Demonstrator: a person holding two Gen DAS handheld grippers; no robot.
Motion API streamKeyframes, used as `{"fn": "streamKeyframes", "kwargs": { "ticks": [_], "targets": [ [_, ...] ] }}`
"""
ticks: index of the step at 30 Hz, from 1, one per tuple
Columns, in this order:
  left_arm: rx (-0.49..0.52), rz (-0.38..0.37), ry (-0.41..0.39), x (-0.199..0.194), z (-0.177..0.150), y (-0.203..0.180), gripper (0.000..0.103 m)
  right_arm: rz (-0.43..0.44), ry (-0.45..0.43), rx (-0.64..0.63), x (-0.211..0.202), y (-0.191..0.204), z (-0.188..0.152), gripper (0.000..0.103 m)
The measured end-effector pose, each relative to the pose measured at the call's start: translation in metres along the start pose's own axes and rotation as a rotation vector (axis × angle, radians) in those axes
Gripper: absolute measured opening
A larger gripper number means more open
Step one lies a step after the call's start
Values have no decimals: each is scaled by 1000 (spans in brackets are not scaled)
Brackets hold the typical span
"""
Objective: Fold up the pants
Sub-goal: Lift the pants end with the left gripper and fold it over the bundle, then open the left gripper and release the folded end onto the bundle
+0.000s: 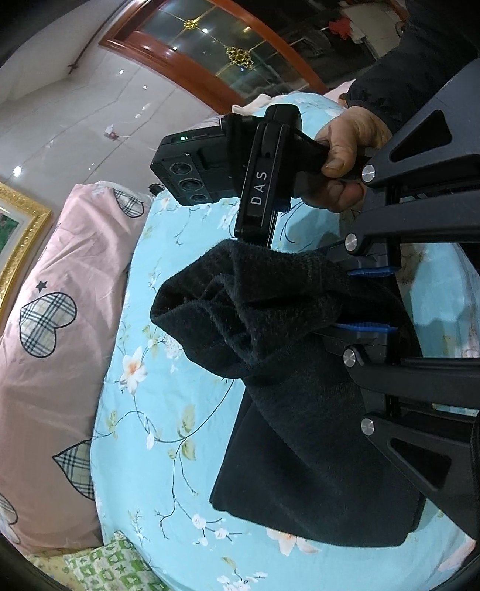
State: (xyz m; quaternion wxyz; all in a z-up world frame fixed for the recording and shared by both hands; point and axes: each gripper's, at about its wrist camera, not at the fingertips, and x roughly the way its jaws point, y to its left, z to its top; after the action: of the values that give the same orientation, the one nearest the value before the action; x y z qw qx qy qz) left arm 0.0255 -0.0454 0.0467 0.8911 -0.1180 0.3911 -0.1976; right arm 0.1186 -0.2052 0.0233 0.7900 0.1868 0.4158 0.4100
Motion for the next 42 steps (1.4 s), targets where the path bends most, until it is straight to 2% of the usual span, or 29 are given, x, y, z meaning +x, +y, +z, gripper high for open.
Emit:
{"fn": "streamKeyframes", "kwargs": {
  "ticks": [6, 8, 11, 14, 16, 19, 20, 21, 23, 24, 28, 34, 42],
  "targets": [
    [51, 22, 10, 10, -5, -8, 19, -33, -4, 1, -5, -2, -4, 18],
    [52, 16, 22, 14, -6, -7, 20, -80, 2, -13, -6, 1, -5, 22],
    [54, 12, 38, 21, -9, -8, 22, -198, 8, -56, -10, 7, -9, 22],
    [57, 5, 49, 26, -13, -9, 28, -288, 23, -89, -14, 12, -15, 22],
    [62, 6, 52, 30, -14, -9, 32, -318, 22, -85, -19, 10, -18, 22],
    [69, -14, 59, 30, -15, -10, 46, -359, 6, -68, -30, 9, -22, 23],
    [68, -28, 58, 29, -15, -11, 54, -375, -1, -64, -35, 10, -24, 24],
    [67, -42, 59, 28, -15, -11, 59, -394, -6, -57, -39, 11, -25, 26],
    [69, -53, 57, 24, -16, -11, 61, -439, -21, -39, -49, 13, -27, 39],
    [70, -55, 59, 23, -16, -12, 62, -444, -37, -29, -56, 14, -29, 42],
    [69, -79, 52, 10, -18, -11, 66, -452, -90, 3, -77, 22, -37, 54],
    [47, -87, 7, -15, -16, -4, 71, -439, -161, 37, -95, 40, -42, 79],
    [-39, -61, -35, -33, -11, 27, 74, -447, -157, 17, -84, 66, -45, 80]
  ]
}}
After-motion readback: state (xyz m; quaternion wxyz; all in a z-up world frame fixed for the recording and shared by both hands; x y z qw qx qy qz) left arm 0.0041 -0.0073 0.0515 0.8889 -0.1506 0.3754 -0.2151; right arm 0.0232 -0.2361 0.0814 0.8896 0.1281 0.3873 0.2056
